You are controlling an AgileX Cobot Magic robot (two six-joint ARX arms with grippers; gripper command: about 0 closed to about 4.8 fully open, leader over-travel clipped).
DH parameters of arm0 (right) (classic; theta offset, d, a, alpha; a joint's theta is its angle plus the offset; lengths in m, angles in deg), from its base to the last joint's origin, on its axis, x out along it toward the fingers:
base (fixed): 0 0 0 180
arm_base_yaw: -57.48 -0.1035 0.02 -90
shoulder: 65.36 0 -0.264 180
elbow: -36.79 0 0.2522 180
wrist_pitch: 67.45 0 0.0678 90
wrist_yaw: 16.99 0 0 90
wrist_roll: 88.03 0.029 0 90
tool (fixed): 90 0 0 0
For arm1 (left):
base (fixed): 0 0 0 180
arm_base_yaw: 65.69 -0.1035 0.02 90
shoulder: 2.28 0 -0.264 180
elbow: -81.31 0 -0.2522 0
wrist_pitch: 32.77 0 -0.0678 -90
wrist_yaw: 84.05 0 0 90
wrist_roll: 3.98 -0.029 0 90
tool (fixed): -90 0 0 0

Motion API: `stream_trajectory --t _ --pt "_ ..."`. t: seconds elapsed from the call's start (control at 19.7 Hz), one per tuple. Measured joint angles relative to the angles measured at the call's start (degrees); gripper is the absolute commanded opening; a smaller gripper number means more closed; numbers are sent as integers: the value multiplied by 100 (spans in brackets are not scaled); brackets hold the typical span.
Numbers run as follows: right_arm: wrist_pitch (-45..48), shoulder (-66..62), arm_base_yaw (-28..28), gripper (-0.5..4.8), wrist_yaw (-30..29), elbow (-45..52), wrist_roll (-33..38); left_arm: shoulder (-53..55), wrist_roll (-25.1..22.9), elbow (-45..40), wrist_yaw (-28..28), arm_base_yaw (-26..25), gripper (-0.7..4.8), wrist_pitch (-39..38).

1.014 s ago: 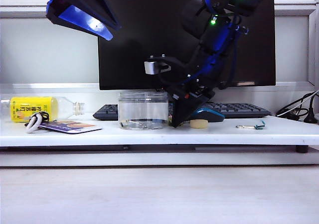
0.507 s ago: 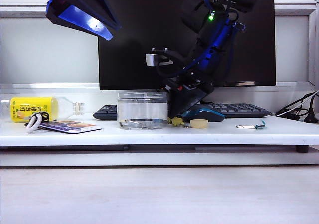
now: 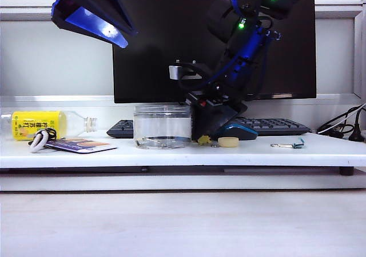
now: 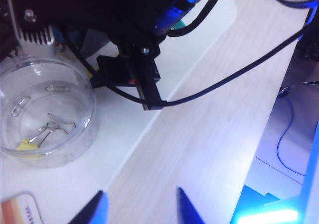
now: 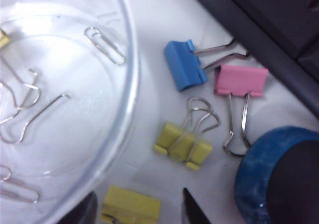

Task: Pick up the clips with the largest number of clips of the same color on the table and place them in a round transparent plastic box.

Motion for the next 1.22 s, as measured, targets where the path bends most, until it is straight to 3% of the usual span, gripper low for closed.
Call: stream_trajectory --t 0.41,0.51,0.66,0.96,1.12,1.22 --pt "212 -219 24 209 -70 -28 358 0 0 0 0 0 188 -17" --pt "247 -229 24 117 -85 -28 420 0 0 0 -2 0 188 -22" --pt "247 -236 20 83 -105 -28 426 0 0 0 -4 0 188 -22" --pt "243 -216 96 84 -55 -28 463 0 0 0 -22 0 188 -22" --pt "39 11 227 184 94 0 553 0 0 0 -28 2 188 -24" --pt "61 188 229 185 109 -20 588 0 0 0 -31 0 188 -20"
